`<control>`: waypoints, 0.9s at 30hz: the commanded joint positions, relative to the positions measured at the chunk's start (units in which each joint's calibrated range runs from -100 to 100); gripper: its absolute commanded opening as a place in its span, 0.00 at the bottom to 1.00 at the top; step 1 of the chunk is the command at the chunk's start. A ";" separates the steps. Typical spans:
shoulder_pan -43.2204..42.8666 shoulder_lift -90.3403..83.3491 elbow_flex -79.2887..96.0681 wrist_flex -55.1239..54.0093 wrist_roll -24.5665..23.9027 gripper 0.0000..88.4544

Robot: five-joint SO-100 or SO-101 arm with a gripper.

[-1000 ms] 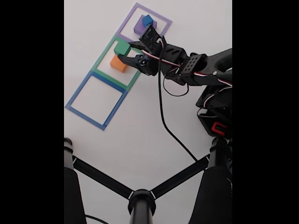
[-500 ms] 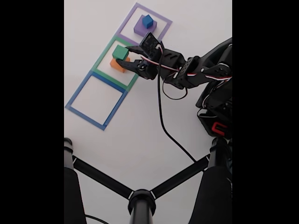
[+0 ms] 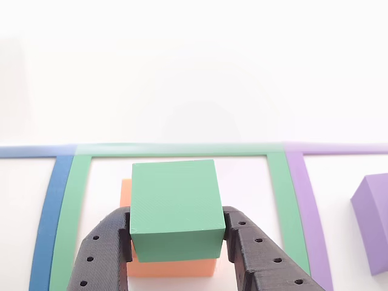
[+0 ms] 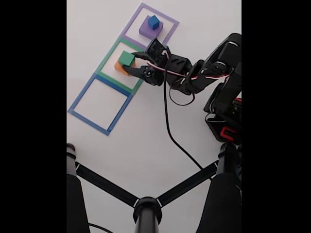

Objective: Tower of hanoi

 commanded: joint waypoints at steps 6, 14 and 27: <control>-0.81 2.60 -3.99 -3.45 0.00 0.13; -0.20 3.72 -3.81 -4.42 0.00 0.23; 1.25 -10.62 -3.00 4.00 0.00 0.33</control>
